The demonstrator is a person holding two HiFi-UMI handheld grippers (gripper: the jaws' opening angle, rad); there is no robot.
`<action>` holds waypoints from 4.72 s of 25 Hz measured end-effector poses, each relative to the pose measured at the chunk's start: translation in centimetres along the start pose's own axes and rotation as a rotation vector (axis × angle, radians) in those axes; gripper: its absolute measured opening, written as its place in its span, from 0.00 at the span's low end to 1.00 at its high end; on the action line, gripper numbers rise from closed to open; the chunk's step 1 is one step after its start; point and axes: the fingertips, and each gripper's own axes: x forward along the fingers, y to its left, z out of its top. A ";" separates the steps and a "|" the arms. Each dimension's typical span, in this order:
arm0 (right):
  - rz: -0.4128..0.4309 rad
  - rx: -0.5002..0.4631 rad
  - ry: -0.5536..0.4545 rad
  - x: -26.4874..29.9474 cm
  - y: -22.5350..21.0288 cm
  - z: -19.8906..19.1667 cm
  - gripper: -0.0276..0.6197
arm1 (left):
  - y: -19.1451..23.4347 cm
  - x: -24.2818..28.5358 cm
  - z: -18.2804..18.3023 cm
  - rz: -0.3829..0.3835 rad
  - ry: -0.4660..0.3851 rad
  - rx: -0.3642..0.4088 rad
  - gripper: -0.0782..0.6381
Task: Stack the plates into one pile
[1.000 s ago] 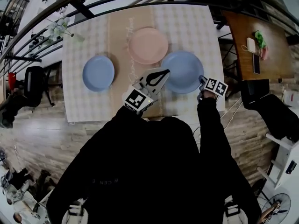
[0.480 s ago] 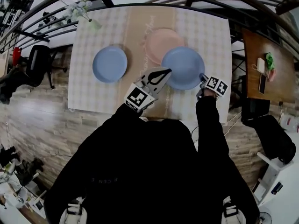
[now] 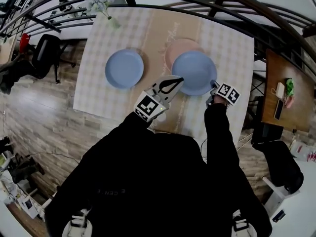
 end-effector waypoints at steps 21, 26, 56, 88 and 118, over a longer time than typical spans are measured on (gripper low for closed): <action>-0.038 -0.003 -0.002 8.3 2.9 3.5 0.12 | 3.5 1.3 -1.5 0.051 0.020 -0.049 0.14; -0.052 -0.069 -0.014 8.6 3.8 4.0 0.32 | 3.8 1.2 -2.0 0.053 0.035 -0.051 0.14; 0.149 -0.639 -0.048 0.1 21.6 -3.8 0.35 | 6.1 -10.7 -1.9 0.194 0.041 -0.021 0.14; 0.152 -0.782 0.169 13.7 32.0 -17.7 0.35 | 16.2 -22.6 -7.7 0.312 0.056 -0.116 0.14; 0.013 -0.712 0.225 22.2 29.8 -20.0 0.19 | 19.5 -27.3 -12.4 0.368 0.129 -0.175 0.14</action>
